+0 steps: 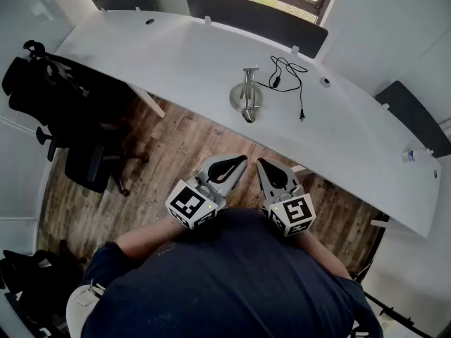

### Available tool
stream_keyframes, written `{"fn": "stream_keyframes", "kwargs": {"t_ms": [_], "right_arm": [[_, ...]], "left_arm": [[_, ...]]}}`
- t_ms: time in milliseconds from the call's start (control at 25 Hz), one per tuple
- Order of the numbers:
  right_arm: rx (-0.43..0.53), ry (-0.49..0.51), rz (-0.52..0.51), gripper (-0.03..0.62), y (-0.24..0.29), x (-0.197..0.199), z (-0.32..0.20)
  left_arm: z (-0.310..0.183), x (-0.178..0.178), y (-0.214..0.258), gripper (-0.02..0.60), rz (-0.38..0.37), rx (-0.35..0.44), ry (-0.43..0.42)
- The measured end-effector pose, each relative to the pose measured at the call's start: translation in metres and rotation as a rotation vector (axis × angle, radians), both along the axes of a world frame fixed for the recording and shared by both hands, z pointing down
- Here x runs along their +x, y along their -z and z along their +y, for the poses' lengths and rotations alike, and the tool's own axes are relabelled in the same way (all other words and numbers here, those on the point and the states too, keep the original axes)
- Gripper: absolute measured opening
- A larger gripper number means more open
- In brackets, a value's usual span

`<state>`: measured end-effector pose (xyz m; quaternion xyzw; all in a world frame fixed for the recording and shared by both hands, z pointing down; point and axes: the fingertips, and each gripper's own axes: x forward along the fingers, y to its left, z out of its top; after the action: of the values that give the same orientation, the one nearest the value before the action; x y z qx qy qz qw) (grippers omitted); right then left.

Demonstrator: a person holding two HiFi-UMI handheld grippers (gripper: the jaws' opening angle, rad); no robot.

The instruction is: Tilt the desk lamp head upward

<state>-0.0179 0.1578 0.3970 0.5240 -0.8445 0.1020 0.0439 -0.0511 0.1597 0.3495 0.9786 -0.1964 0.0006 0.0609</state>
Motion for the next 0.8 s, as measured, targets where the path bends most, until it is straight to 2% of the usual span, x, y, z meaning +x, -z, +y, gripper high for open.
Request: {"fn": "stream_keyframes", "kwargs": {"t_ms": [400, 640, 800], "right_arm": [[0.003, 0.014, -0.015, 0.008, 0.003, 0.012, 0.002], [0.021, 0.071, -0.085, 0.008, -0.006, 0.032, 0.002], [0.011, 0.085, -0.081, 0.008, -0.011, 0.039, 0.002]], "left_arm": [[0.005, 0.013, 0.002, 0.004, -0.011, -0.007, 0.011], [-0.002, 0.021, -0.008, 0.004, -0.025, -0.003, 0.085], [-0.007, 0.021, -0.014, 0.005, -0.036, -0.009, 0.126]]}}
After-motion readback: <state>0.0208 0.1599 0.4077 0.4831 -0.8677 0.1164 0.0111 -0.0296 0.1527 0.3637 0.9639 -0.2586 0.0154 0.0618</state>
